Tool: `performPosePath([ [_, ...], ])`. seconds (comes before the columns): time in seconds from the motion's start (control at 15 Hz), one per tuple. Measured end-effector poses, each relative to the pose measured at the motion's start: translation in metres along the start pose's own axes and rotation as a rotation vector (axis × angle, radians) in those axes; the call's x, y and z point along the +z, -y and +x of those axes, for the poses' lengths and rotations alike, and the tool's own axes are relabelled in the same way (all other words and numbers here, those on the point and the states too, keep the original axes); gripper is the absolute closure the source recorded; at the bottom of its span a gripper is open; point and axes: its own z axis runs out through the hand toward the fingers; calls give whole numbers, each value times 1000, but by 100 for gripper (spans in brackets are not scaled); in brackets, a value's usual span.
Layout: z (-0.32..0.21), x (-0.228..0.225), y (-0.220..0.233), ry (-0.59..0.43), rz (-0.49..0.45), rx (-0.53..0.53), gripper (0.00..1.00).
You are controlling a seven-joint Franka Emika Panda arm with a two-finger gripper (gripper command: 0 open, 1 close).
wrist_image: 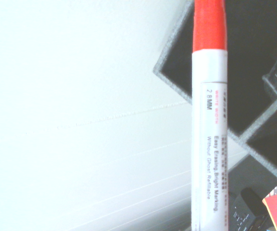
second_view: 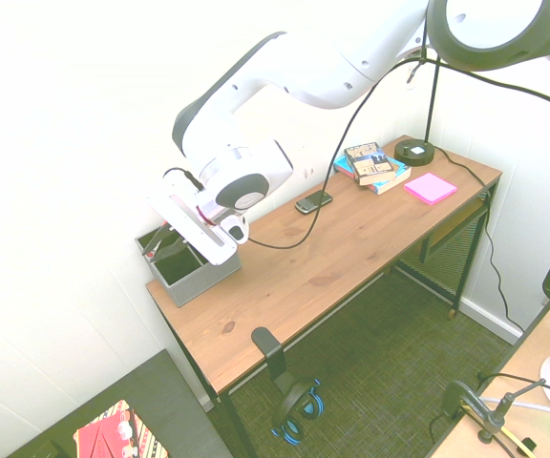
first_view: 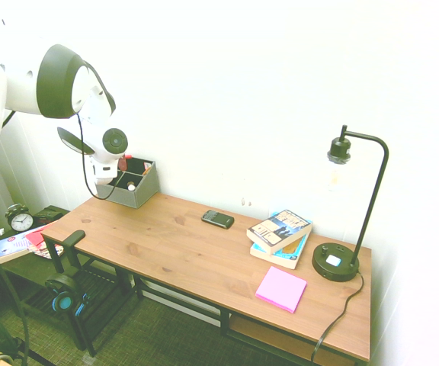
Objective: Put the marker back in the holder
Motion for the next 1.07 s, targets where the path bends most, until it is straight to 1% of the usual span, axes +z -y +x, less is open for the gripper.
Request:
performPosePath([
  [0.13, 5, 3, -2, 2, 1, -2, 100],
  [0.2, 8, 4, -2, 3, 3, -7, 0],
  [0.67, 16, 15, 2, 4, 14, -27, 0],
  [1.07, 19, 22, 14, -11, 18, -50, 0],
])
